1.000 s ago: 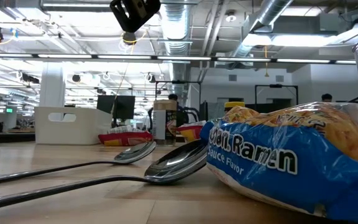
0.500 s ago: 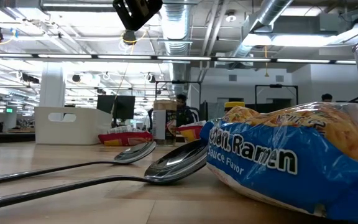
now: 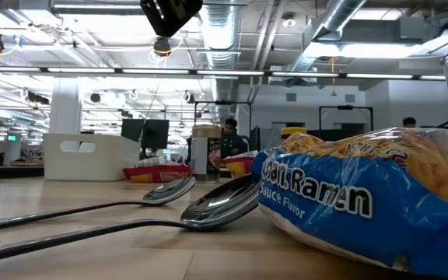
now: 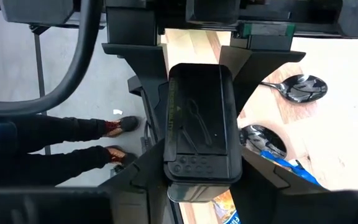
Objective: Pick & Place Food Item
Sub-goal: Put the black spice can into the bottom transparent bin
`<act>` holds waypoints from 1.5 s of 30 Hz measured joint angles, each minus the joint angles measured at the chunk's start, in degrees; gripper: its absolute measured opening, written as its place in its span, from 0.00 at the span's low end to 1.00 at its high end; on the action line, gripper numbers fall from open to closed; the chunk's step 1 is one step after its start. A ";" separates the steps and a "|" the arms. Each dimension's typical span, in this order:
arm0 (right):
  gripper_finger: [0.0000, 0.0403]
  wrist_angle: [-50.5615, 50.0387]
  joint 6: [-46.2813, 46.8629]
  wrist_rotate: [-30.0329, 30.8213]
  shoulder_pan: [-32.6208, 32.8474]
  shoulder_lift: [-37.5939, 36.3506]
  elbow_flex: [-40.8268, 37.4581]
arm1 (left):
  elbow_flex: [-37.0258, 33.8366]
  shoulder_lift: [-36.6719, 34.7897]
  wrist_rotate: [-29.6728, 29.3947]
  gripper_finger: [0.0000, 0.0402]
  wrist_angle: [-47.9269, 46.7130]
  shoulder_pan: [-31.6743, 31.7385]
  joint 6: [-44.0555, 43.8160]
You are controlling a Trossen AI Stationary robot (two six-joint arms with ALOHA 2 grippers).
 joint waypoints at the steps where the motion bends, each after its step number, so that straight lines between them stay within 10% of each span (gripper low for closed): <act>1: 0.32 0.00 0.00 0.00 0.00 0.00 0.00 | 0.00 0.00 0.00 0.32 -0.01 0.00 0.01; 17: 0.29 -0.46 0.46 0.42 0.02 -0.03 0.00 | 0.02 -0.11 3.88 0.56 -8.30 0.22 -1.82; 28: 0.29 -6.06 5.70 1.36 1.93 -1.12 0.00 | 0.00 -0.11 4.99 0.56 -15.93 0.22 -3.56; 45: 0.30 -30.12 38.92 14.51 15.43 -5.45 0.05 | 0.00 -0.11 5.01 0.50 -15.62 0.11 -3.56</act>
